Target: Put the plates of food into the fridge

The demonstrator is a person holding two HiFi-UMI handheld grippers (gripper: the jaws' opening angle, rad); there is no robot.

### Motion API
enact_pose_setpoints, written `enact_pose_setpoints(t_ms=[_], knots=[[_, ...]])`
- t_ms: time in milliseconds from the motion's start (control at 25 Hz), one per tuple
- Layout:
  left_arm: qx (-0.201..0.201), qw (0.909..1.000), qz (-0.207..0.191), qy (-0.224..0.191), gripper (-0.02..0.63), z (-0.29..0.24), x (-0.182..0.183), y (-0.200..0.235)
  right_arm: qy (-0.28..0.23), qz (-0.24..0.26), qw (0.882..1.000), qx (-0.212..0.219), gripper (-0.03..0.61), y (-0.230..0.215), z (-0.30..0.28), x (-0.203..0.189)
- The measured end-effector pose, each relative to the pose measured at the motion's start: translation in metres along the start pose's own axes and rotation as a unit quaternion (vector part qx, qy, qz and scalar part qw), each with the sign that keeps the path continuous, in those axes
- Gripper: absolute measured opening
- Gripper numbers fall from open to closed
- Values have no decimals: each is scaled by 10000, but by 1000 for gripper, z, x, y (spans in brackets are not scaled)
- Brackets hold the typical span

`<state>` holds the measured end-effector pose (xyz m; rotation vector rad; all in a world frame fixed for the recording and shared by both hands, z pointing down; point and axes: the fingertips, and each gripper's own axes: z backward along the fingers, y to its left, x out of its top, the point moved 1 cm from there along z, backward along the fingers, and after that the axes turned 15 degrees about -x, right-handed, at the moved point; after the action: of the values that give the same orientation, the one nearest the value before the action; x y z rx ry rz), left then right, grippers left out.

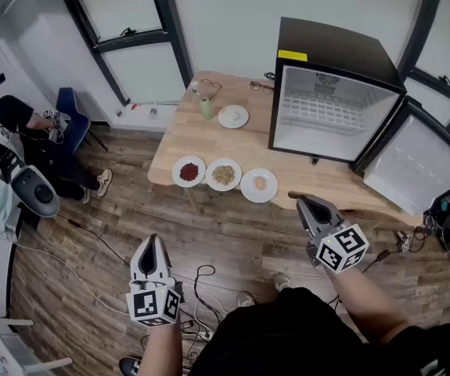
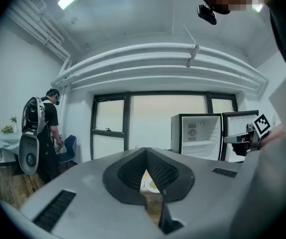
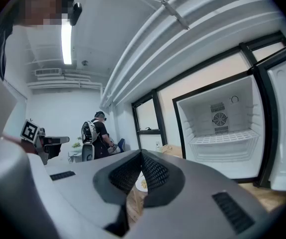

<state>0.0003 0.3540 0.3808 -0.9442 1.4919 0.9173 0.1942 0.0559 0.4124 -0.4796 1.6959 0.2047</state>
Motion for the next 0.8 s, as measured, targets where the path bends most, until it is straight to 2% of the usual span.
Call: enact_pose_setpoints(t_ms=[200,360,480,600,800], knots=[[-215,9998,14,-4,3,-10,-7,8,-182,17,9997,-157,20,5,0,4],[-454,9989,-37,-94,3,-17,-10,4,-6,14,9997,-226,20,8,10,-10],[-388,9992,48,-2,3,-14,-25,13,203,-149,9996,-114,20,10,10,-26],[-310,9993,119,194,3,-15,-40,27,313,-311,9988,-209,20,5,2,-35],[-156,9997,43,191,3,-41,-31,52,254,-243,9990,-280,20,-9,-34,-31]])
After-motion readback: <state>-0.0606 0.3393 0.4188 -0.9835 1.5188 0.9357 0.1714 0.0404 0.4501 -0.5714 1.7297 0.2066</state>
